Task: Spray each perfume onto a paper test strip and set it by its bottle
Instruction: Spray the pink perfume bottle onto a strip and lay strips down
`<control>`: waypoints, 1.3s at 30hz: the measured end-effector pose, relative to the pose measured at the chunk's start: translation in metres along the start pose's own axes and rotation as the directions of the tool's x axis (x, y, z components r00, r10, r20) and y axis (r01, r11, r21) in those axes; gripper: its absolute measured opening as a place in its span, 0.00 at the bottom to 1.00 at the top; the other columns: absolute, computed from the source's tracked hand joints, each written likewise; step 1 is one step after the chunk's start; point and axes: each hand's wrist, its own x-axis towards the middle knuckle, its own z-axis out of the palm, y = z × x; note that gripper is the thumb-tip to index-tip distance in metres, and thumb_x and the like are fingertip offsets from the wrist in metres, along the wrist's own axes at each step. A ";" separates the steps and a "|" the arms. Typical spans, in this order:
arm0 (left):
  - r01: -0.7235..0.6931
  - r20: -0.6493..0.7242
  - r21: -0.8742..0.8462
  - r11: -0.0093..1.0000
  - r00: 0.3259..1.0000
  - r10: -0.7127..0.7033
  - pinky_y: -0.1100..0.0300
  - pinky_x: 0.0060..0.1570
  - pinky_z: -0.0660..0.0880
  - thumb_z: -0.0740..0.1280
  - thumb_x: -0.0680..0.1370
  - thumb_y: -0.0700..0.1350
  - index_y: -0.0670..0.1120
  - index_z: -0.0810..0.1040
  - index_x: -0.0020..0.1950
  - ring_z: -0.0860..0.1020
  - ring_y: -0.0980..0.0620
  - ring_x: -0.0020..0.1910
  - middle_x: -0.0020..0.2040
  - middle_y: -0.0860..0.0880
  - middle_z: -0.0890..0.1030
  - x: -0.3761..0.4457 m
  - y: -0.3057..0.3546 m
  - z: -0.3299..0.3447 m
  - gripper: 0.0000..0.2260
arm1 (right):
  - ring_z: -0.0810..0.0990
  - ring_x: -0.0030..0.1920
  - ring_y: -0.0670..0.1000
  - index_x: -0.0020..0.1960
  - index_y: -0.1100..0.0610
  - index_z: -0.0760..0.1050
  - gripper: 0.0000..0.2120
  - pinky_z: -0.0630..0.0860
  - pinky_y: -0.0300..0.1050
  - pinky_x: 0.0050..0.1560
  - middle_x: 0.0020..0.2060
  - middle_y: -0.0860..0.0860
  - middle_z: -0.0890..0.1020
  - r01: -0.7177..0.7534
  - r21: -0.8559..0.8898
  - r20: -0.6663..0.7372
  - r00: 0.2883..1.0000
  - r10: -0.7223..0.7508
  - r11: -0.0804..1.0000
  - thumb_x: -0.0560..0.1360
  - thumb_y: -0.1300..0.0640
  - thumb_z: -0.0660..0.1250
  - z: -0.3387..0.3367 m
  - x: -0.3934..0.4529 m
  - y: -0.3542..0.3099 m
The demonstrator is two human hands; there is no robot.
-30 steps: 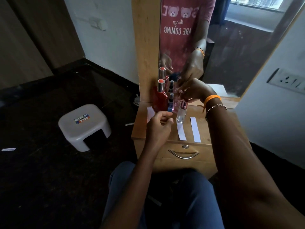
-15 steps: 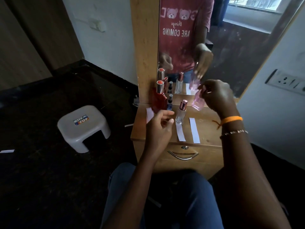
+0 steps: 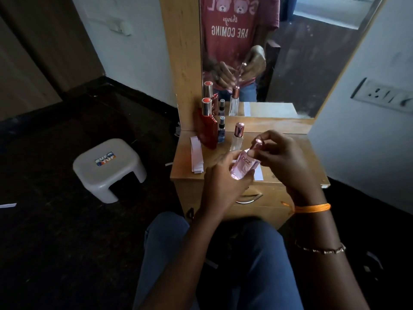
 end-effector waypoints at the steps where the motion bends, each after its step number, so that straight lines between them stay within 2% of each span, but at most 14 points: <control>1: 0.004 0.019 0.004 1.000 1.000 -0.005 0.61 0.44 0.79 0.75 0.68 0.48 0.52 0.77 0.60 0.80 0.58 0.47 0.52 0.53 0.83 -0.001 0.001 -0.001 0.22 | 0.79 0.40 0.50 0.42 0.60 0.75 0.07 0.76 0.48 0.44 0.39 0.56 0.81 0.005 0.080 0.009 1.000 -0.006 0.997 0.69 0.67 0.72 -0.001 0.000 0.001; 7: 0.124 0.215 -0.126 0.984 0.972 -0.095 0.63 0.45 0.79 0.74 0.67 0.41 0.49 0.80 0.56 0.80 0.62 0.42 0.45 0.56 0.83 0.001 -0.013 -0.004 0.18 | 0.82 0.44 0.43 0.46 0.57 0.79 0.09 0.78 0.35 0.49 0.39 0.46 0.84 -0.019 0.364 0.033 0.999 0.007 0.931 0.71 0.70 0.67 -0.024 0.003 0.002; 8: 0.149 0.202 -0.152 0.977 0.972 -0.117 0.66 0.44 0.78 0.74 0.68 0.42 0.48 0.80 0.55 0.79 0.64 0.42 0.44 0.57 0.82 0.001 -0.016 -0.004 0.16 | 0.82 0.46 0.44 0.48 0.56 0.79 0.10 0.78 0.36 0.51 0.41 0.47 0.84 -0.011 0.294 -0.035 0.999 0.023 0.956 0.72 0.69 0.67 -0.028 0.007 0.010; 10: 0.192 0.167 -0.201 0.961 0.973 -0.159 0.74 0.41 0.74 0.74 0.69 0.41 0.47 0.80 0.54 0.78 0.68 0.40 0.43 0.59 0.81 0.000 -0.020 -0.005 0.14 | 0.82 0.47 0.49 0.51 0.56 0.78 0.09 0.77 0.40 0.49 0.43 0.50 0.82 -0.012 -0.049 -0.213 0.977 0.001 0.999 0.73 0.66 0.68 -0.032 0.015 0.031; 12: 0.220 0.168 -0.247 0.944 0.969 -0.182 0.75 0.41 0.73 0.73 0.69 0.39 0.47 0.79 0.52 0.78 0.69 0.40 0.44 0.60 0.80 0.000 -0.022 -0.006 0.14 | 0.80 0.46 0.53 0.48 0.57 0.77 0.07 0.73 0.40 0.44 0.42 0.52 0.80 -0.059 -0.357 -0.309 0.949 -0.059 0.932 0.73 0.66 0.68 -0.028 0.020 0.058; 14: 0.228 0.175 -0.272 0.935 0.967 -0.185 0.70 0.45 0.76 0.74 0.68 0.40 0.50 0.78 0.51 0.79 0.64 0.44 0.45 0.59 0.80 0.002 -0.022 -0.006 0.14 | 0.80 0.43 0.55 0.44 0.56 0.75 0.07 0.70 0.39 0.39 0.41 0.55 0.79 -0.097 -0.413 -0.327 0.944 -0.048 0.905 0.72 0.66 0.68 -0.023 0.020 0.086; 18: 0.169 0.171 -0.217 0.961 0.976 -0.133 0.63 0.50 0.76 0.73 0.68 0.41 0.49 0.79 0.51 0.80 0.57 0.49 0.48 0.55 0.81 0.004 -0.020 -0.001 0.13 | 0.79 0.49 0.59 0.50 0.55 0.74 0.10 0.73 0.44 0.43 0.47 0.58 0.79 -0.130 -0.274 -0.315 0.948 0.039 0.953 0.71 0.66 0.68 -0.018 0.020 0.110; 21: 0.119 0.176 -0.164 0.979 0.980 -0.090 0.63 0.52 0.76 0.73 0.69 0.41 0.49 0.80 0.53 0.78 0.59 0.50 0.50 0.54 0.82 0.009 -0.016 0.004 0.14 | 0.74 0.58 0.58 0.64 0.56 0.70 0.26 0.73 0.52 0.56 0.57 0.58 0.77 -0.075 -0.378 -0.342 0.938 -0.064 0.923 0.68 0.65 0.73 -0.019 0.010 0.094; 24: 0.116 0.218 -0.171 0.979 0.973 -0.077 0.60 0.52 0.77 0.72 0.71 0.42 0.49 0.79 0.54 0.79 0.57 0.51 0.51 0.53 0.82 0.017 -0.005 0.009 0.13 | 0.76 0.58 0.52 0.68 0.51 0.66 0.26 0.75 0.45 0.57 0.59 0.52 0.76 0.134 -0.136 -0.096 0.984 -0.148 0.982 0.72 0.61 0.68 -0.022 -0.009 0.076; 26: 0.144 0.269 -0.149 0.978 0.958 -0.100 0.62 0.50 0.75 0.71 0.72 0.44 0.48 0.78 0.58 0.78 0.56 0.52 0.54 0.52 0.81 0.021 0.004 0.013 0.15 | 0.77 0.59 0.47 0.70 0.47 0.62 0.30 0.76 0.41 0.58 0.60 0.48 0.76 0.118 0.050 0.141 0.982 -0.124 0.992 0.72 0.58 0.71 -0.018 -0.019 0.075; 30: 0.175 0.366 -0.177 0.969 0.925 -0.100 0.63 0.49 0.75 0.70 0.74 0.47 0.49 0.78 0.60 0.80 0.56 0.50 0.51 0.52 0.83 0.026 0.011 0.021 0.15 | 0.79 0.58 0.49 0.67 0.42 0.63 0.30 0.77 0.39 0.52 0.59 0.46 0.76 0.108 0.134 0.075 0.990 -0.119 0.985 0.71 0.62 0.70 -0.015 -0.023 0.079; 33: 0.119 0.325 -0.009 0.993 0.939 -0.110 0.70 0.45 0.72 0.61 0.79 0.42 0.45 0.74 0.65 0.78 0.52 0.50 0.56 0.46 0.80 0.031 0.007 0.033 0.15 | 0.78 0.59 0.46 0.71 0.43 0.60 0.34 0.77 0.41 0.55 0.60 0.47 0.75 0.074 0.093 0.042 0.996 -0.078 0.993 0.73 0.64 0.69 -0.024 -0.027 0.084; 36: -0.075 0.275 0.328 0.942 0.961 -0.020 0.59 0.51 0.72 0.59 0.79 0.37 0.43 0.70 0.68 0.75 0.46 0.56 0.60 0.45 0.75 0.038 -0.001 0.050 0.17 | 0.78 0.59 0.48 0.73 0.44 0.58 0.36 0.78 0.44 0.55 0.62 0.49 0.74 0.040 0.117 0.032 0.999 -0.044 0.992 0.71 0.60 0.70 -0.033 -0.033 0.084; 39: -0.152 0.367 0.572 0.806 0.926 -0.085 0.52 0.51 0.75 0.60 0.78 0.37 0.44 0.59 0.74 0.75 0.44 0.58 0.64 0.45 0.71 0.044 -0.002 0.066 0.25 | 0.80 0.56 0.46 0.72 0.43 0.58 0.37 0.78 0.43 0.53 0.59 0.44 0.75 0.036 0.132 0.031 0.999 -0.040 0.991 0.68 0.54 0.71 -0.037 -0.036 0.080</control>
